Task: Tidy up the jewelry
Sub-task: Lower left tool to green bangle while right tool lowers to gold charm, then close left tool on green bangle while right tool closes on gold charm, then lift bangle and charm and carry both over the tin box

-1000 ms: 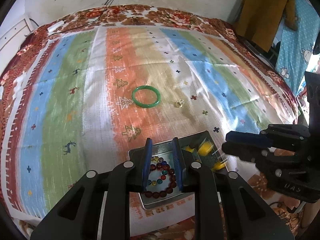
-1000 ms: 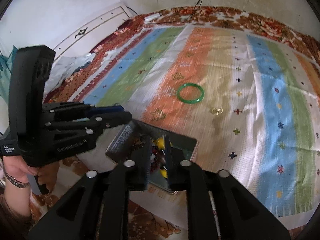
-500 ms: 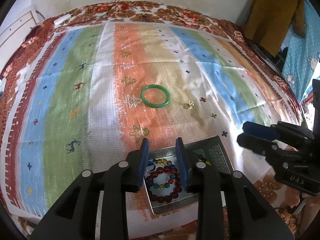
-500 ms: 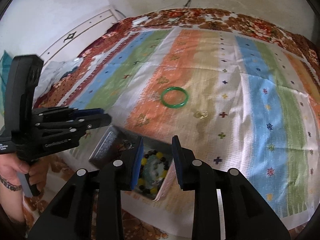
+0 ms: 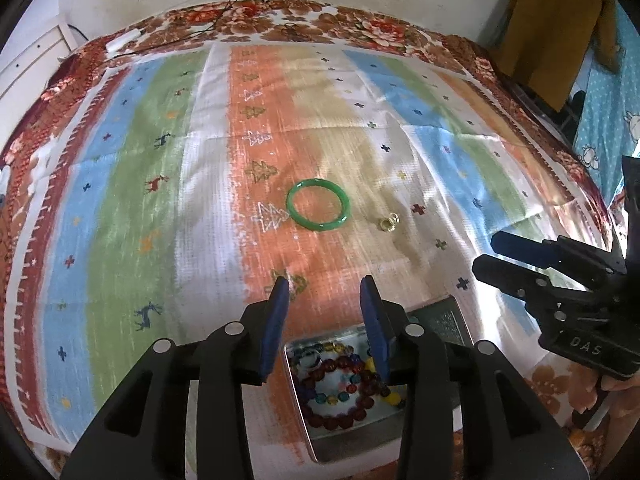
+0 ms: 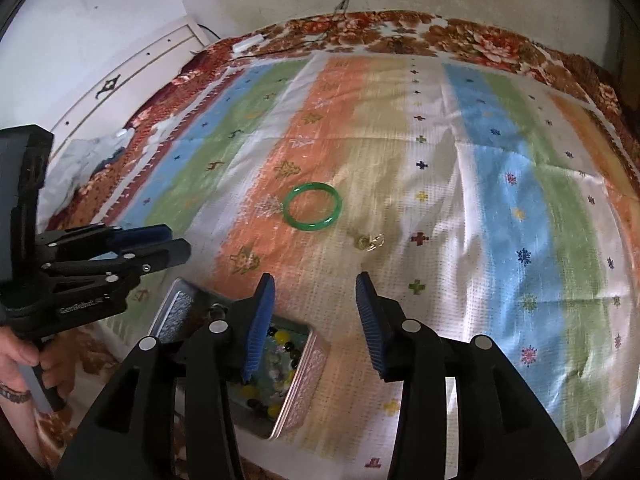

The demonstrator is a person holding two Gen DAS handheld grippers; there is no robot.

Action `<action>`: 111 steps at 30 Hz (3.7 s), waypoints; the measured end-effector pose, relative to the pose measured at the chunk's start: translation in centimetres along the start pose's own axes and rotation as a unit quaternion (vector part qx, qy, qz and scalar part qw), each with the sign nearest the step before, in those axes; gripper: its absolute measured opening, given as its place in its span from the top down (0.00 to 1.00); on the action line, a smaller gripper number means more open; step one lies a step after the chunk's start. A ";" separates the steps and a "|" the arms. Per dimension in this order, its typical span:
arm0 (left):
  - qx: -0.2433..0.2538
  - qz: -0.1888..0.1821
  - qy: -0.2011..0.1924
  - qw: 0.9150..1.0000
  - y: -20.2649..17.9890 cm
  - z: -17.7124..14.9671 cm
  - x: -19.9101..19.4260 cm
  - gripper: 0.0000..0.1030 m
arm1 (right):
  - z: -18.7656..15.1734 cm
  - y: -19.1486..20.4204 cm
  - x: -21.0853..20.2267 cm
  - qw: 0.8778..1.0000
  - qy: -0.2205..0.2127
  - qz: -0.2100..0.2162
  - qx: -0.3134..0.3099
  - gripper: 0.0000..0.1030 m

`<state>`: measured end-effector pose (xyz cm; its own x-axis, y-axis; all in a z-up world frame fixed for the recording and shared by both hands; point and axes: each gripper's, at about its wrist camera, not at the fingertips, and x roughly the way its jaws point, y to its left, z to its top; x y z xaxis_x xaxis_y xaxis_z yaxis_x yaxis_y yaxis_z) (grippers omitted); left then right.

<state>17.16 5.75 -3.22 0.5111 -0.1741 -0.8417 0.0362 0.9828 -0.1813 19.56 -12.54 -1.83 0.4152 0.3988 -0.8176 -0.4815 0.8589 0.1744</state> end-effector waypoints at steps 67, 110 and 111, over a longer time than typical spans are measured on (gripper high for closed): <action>0.033 0.032 0.131 0.990 2.0 8.6 15.5 0.60 | 4.7 -5.1 14.8 0.991 0.115 -0.055 0.028 0.59; 0.045 0.038 0.088 0.994 2.1 8.1 10.8 0.92 | 4.8 -2.9 11.5 0.994 0.090 -0.063 -0.008 0.85; 0.042 0.040 0.084 0.995 2.1 8.2 10.6 0.92 | 4.8 -2.7 11.1 0.994 0.087 -0.062 -0.009 0.85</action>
<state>29.67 6.50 -8.34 0.3646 -0.0965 -0.9261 0.0759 0.9944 -0.0737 29.19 -8.88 -8.73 0.3334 0.2284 -0.9147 -0.4491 0.8915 0.0590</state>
